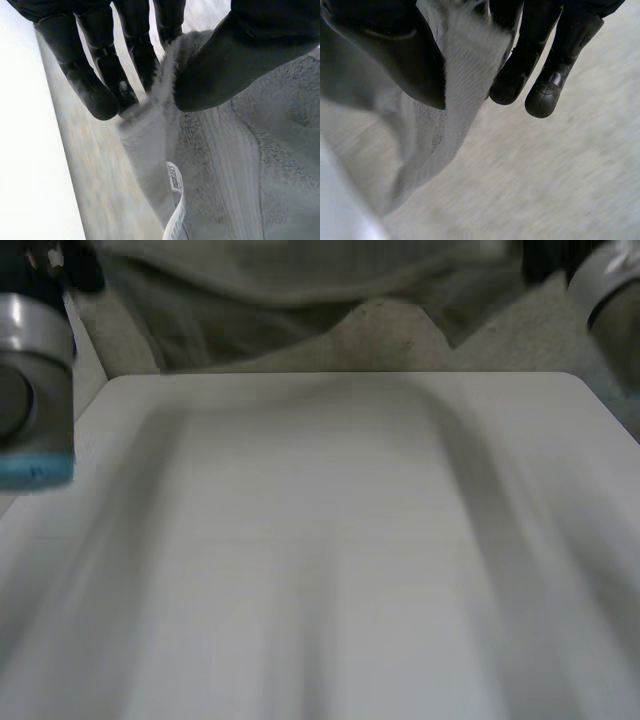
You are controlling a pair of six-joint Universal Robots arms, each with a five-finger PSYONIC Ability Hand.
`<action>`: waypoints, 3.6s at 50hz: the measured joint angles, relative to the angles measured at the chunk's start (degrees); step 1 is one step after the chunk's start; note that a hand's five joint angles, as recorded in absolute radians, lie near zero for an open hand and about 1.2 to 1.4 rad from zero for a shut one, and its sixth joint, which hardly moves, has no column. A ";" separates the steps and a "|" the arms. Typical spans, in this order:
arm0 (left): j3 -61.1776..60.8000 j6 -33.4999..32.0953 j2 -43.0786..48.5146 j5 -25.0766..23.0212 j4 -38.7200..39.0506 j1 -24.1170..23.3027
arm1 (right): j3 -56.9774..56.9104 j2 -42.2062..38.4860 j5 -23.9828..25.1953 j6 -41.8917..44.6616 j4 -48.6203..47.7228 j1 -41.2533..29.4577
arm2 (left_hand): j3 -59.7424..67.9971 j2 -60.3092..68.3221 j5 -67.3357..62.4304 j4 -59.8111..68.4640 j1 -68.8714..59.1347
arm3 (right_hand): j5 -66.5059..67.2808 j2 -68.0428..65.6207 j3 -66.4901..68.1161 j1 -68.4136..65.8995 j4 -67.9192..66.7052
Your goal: Fold the towel.
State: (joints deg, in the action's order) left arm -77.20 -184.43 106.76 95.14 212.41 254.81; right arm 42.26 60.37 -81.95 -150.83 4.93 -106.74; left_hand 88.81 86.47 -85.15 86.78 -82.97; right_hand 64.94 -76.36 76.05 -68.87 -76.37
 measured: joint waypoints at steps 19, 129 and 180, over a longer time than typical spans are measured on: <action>-29.28 -2.71 7.32 -7.66 11.34 1.21 | 35.18 -2.50 0.53 4.33 -2.35 1.30 | 0.03 0.00 0.00 0.00 0.00 | 0.00 0.00 0.00 0.00 -0.01; -28.95 -13.92 -5.33 -18.33 -11.40 7.26 | 34.72 6.47 15.81 14.72 13.64 16.41 | 0.06 0.00 -0.34 0.00 0.00 | -1.22 0.01 -0.23 -0.27 -0.16; -23.75 -7.67 2.60 0.42 -11.36 -0.68 | 46.82 2.90 -0.26 4.57 -4.99 5.99 | -74.68 -71.47 72.44 -71.65 67.46 | -58.82 61.18 -60.71 53.07 61.50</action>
State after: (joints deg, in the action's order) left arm -100.95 -192.10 109.37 95.56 201.06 254.13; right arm 89.08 63.27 -82.21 -146.26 -0.06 -100.75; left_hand 14.13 15.00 -12.71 15.12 -15.50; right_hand 6.12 -15.18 15.34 -15.80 -14.87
